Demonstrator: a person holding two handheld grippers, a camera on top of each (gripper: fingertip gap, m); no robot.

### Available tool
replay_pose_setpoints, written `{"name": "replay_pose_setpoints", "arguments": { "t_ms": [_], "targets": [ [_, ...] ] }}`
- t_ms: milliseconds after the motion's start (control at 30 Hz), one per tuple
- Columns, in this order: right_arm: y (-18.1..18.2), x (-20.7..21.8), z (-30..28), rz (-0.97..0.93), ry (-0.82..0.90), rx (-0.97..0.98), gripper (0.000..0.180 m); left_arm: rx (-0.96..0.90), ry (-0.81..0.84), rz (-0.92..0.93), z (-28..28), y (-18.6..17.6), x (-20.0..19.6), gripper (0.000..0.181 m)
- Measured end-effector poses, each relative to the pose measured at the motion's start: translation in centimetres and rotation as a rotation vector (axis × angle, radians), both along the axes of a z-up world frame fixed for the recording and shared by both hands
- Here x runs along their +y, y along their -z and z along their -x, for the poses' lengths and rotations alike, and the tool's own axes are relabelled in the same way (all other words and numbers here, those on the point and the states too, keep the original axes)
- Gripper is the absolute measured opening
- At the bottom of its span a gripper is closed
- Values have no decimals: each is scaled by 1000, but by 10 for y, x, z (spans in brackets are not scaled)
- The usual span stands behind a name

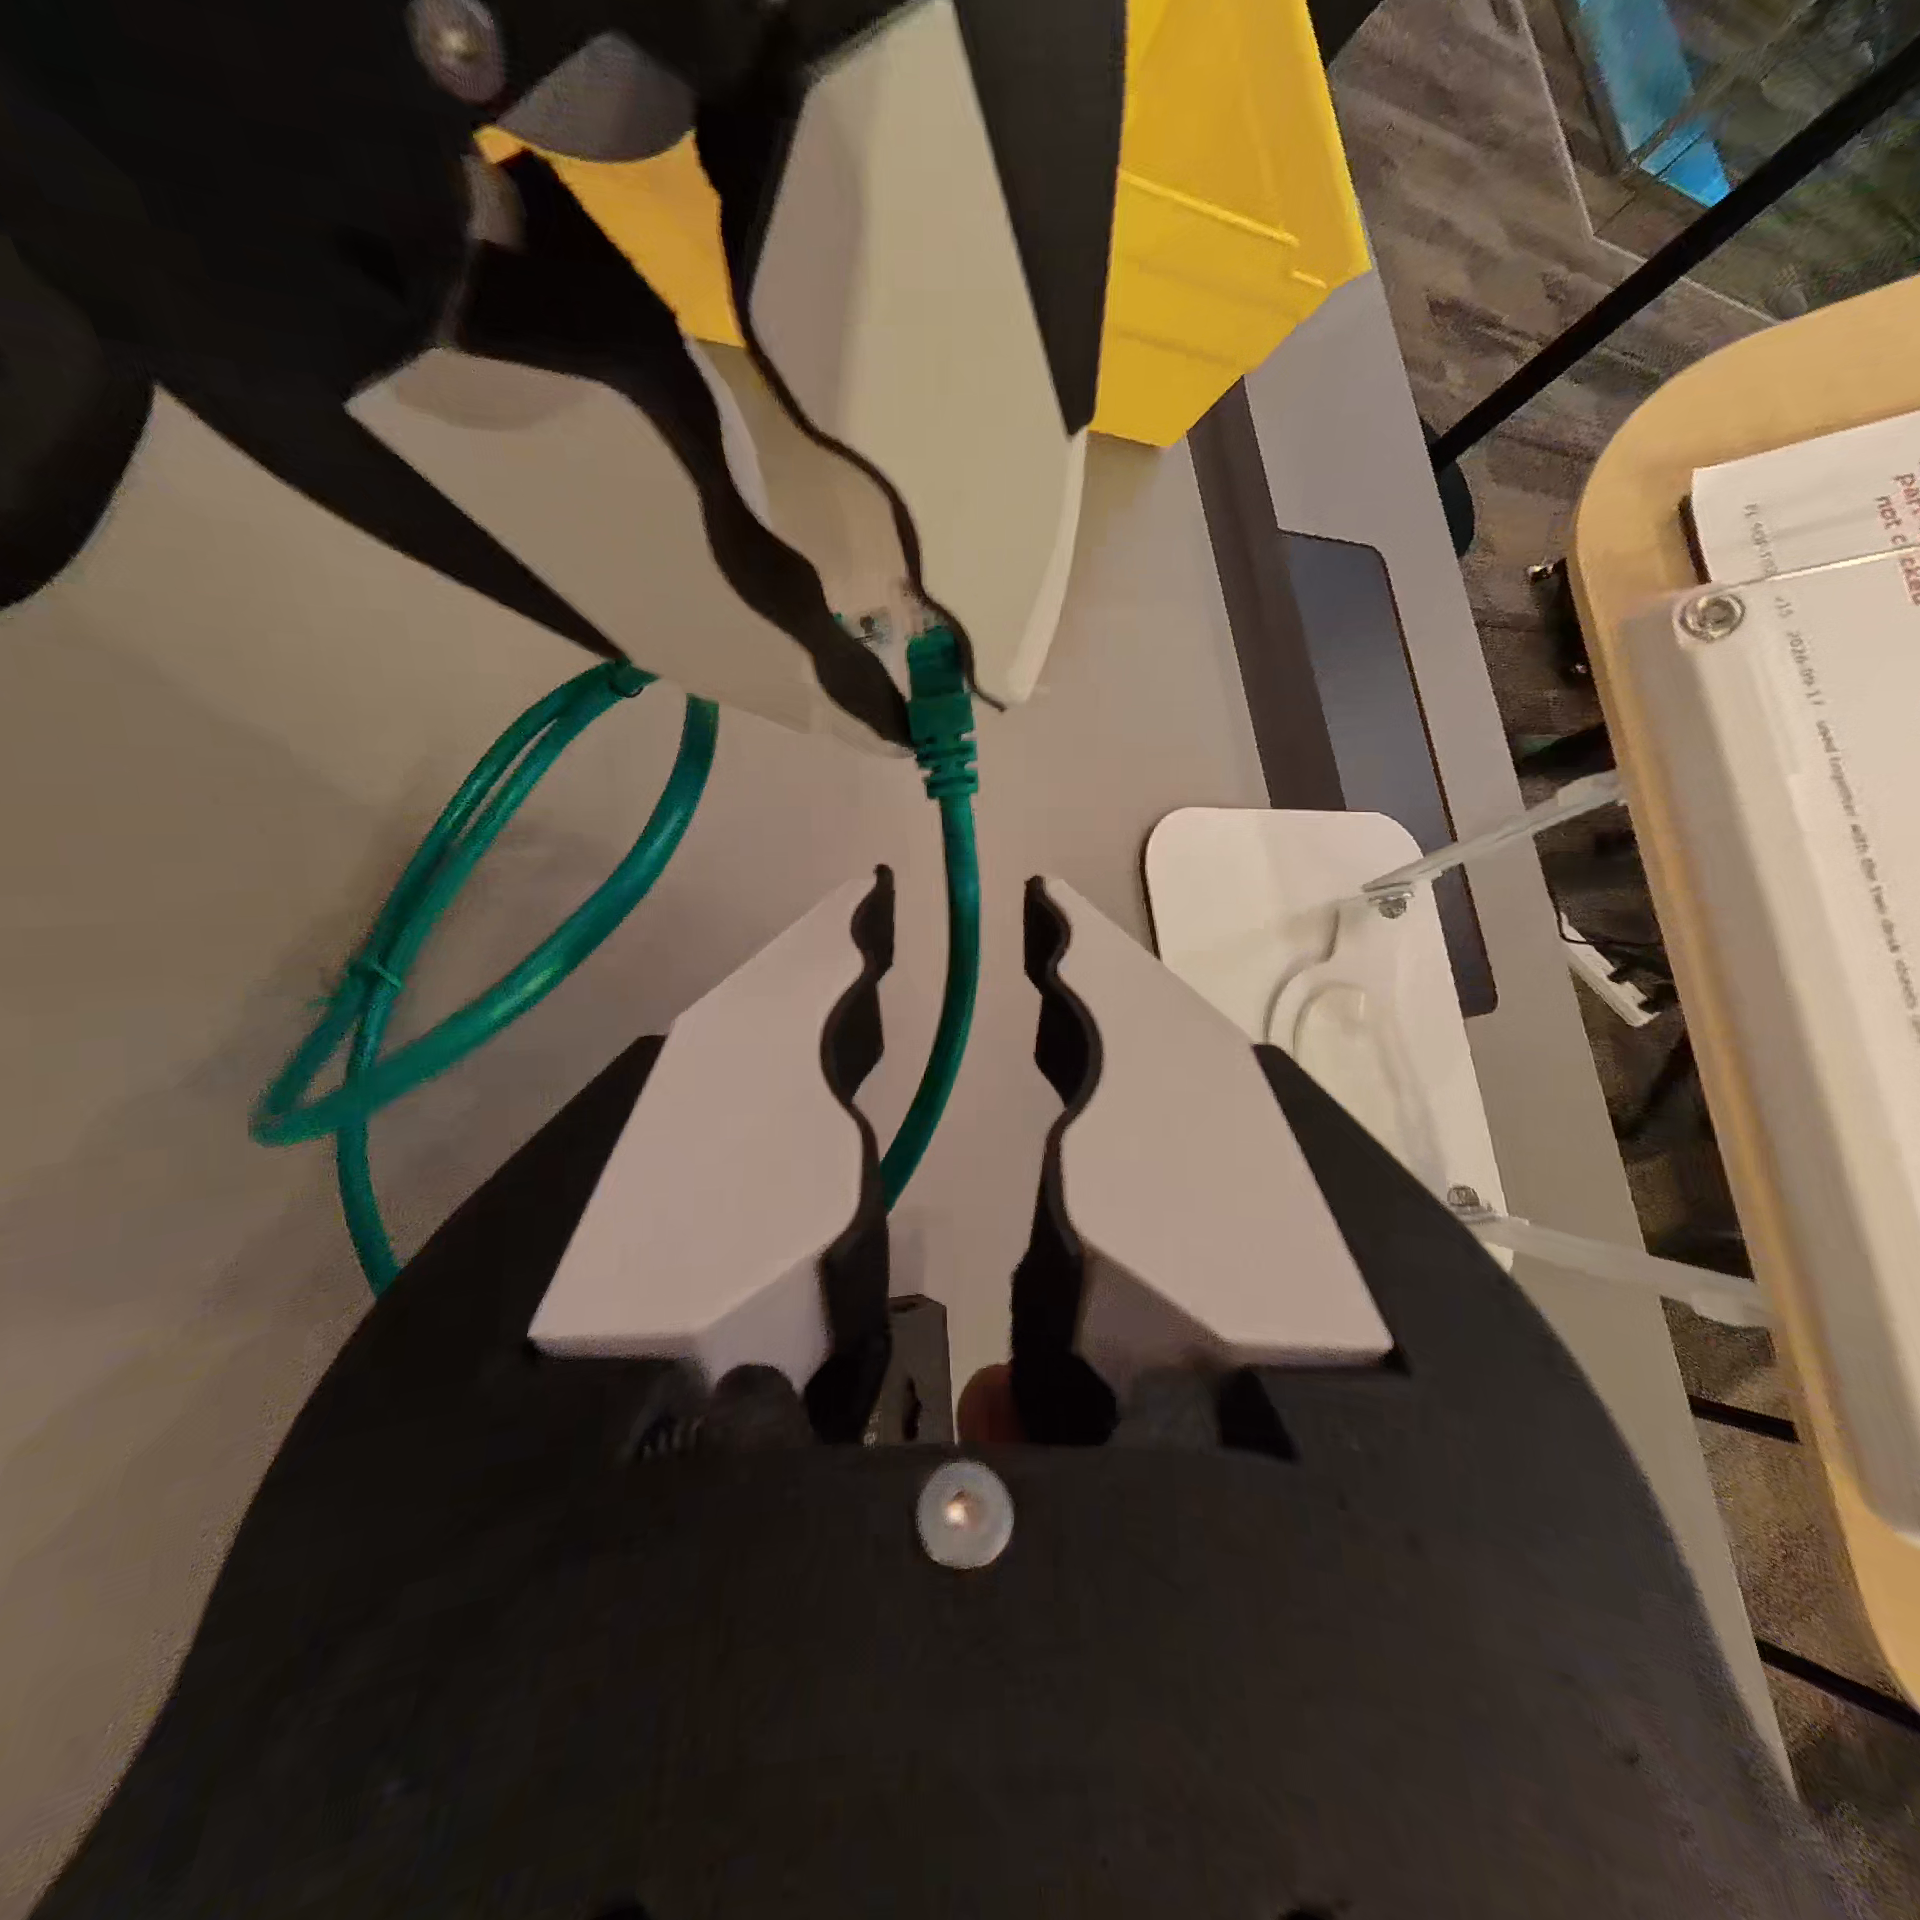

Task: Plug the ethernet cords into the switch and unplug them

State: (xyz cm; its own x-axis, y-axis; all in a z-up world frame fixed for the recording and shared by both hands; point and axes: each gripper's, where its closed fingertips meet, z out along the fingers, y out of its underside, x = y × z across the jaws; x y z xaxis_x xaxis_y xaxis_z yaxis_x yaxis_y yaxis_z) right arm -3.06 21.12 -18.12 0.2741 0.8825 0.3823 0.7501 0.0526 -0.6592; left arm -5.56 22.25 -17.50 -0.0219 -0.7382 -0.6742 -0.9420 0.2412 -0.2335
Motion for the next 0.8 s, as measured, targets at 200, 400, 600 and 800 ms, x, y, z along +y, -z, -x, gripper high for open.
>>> {"name": "replay_pose_setpoints", "arguments": {
  "t_ms": [200, 400, 600, 800],
  "targets": [
    [-15, -1, 5, 12, -23, 96, 3, -87, -5, 21, 1, -17, -5, 16],
    [-44, -8, 5, 119, -77, 403, 3, -289, 50, 50, -7, -51, -13, 20],
    [-74, -10, -3, 235, -124, 740, 3, -620, 33, 87, -2, -104, -19, 43],
    [-106, -25, -15, 321, -299, 1074, 3, -882, 108, 278, -16, -124, -31, 43]
  ]
}}
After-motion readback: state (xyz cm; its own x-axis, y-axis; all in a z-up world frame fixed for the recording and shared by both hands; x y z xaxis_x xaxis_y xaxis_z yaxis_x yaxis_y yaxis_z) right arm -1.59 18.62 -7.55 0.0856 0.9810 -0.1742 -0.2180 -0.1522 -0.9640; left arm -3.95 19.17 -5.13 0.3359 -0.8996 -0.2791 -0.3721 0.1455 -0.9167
